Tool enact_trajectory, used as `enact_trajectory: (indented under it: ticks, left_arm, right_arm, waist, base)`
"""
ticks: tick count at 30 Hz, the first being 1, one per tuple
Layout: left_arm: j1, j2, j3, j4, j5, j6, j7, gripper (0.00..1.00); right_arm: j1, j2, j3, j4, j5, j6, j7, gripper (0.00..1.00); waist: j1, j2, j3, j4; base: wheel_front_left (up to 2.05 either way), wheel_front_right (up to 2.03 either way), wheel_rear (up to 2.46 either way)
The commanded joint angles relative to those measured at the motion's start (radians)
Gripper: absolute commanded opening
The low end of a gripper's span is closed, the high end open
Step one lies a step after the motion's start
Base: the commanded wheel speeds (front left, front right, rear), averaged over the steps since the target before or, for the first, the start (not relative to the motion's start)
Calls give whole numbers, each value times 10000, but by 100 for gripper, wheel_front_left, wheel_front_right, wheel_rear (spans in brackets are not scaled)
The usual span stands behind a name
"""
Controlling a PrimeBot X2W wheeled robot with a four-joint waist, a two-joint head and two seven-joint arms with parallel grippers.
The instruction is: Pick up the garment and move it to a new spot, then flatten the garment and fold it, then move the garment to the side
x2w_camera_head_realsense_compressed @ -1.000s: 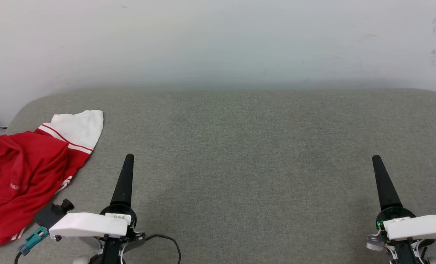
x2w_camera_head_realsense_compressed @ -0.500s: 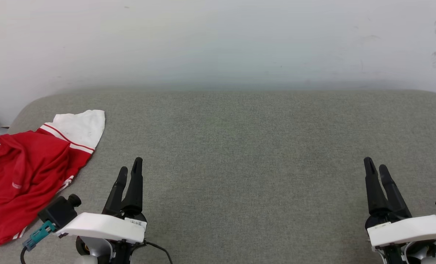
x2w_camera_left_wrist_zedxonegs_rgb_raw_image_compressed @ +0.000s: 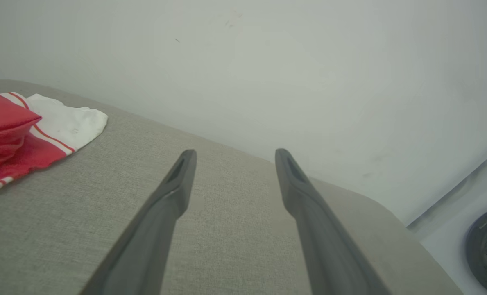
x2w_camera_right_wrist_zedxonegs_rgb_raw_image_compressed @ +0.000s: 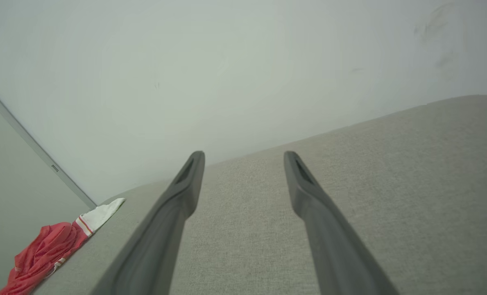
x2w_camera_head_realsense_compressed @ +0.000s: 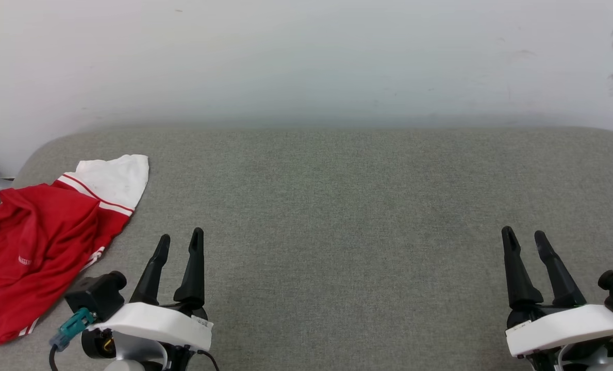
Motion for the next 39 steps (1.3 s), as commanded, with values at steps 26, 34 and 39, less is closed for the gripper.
enact_trajectory:
  ticks: [26,34,39]
  left_arm:
    - [29,380,-441,287,2819,399,-703,100]
    - [59,294,-431,459,3581,358,-944,100]
    - [-7,249,-401,535,3835,313,-1043,100]
  right_arm:
    - [329,40,-275,-730,-2707,-2,236,100]
    - [486,44,-321,-1002,-3360,-3,288,100]
    - [544,45,-324,-1040,-3667,-3,261,100]
  waist:
    - [0,-1,-42,35]
    - [0,-1,-75,36]
    - [0,-1,-75,71]
  base:
    - [0,0,0]
    - [0,0,0]
    - [0,0,0]
